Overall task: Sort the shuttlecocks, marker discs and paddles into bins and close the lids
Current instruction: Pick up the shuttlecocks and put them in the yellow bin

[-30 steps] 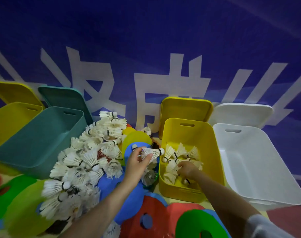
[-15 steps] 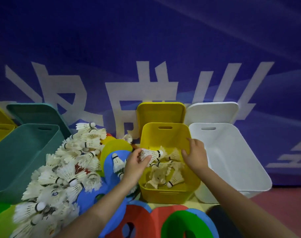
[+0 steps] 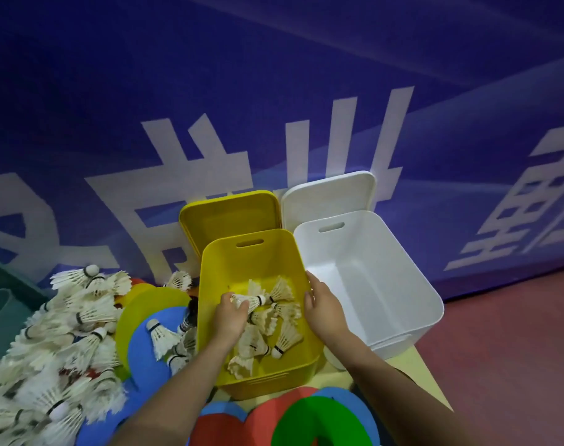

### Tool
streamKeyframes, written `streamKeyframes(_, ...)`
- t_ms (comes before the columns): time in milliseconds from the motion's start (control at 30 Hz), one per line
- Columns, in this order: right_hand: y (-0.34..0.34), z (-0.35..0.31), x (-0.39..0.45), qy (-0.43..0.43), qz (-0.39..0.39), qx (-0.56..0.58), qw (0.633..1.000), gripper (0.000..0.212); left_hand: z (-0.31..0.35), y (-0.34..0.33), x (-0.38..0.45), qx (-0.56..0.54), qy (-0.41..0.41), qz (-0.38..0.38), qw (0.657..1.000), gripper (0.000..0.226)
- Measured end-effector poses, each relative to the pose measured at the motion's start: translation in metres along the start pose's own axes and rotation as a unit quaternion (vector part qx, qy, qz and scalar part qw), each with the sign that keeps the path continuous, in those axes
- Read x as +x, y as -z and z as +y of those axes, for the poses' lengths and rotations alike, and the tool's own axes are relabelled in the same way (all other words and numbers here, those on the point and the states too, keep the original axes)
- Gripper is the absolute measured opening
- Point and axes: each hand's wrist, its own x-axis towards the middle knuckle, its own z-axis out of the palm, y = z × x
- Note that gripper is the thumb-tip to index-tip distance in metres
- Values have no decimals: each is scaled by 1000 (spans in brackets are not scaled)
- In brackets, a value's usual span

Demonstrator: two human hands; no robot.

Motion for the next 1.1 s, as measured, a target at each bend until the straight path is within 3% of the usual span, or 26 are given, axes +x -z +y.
streamKeyframes(200, -2, 5, 1, 14, 13, -2, 1000, 50, -11, -2, 5, 133, 1, -39, 990, 75)
streamKeyframes(400, 1, -6, 0, 16, 10, -50, 999, 51, 8, 52, -35, 52, -144, -70, 986, 50)
streamKeyframes(567, -4, -57, -9, 102, 71, -76, 989, 46, -18, 125, -53, -35, -184, -34, 982, 32)
streamKeyframes(700, -44, -129, -30, 150, 36, 30, 988, 32, -62, 184, -52, -2, -189, 2, 982, 30)
streamKeyframes(900, -128, -205, -76, 170, -39, 87, 981, 26, -132, 263, -50, 60, -227, 48, 971, 32)
streamKeyframes(1000, -169, -226, -95, 132, -78, 87, 984, 28, -166, 298, -49, 47, -235, 64, 969, 33)
streamKeyframes(1100, -205, -237, -109, 88, -120, 17, 989, 37, -197, 322, -51, 44, -218, 75, 972, 31)
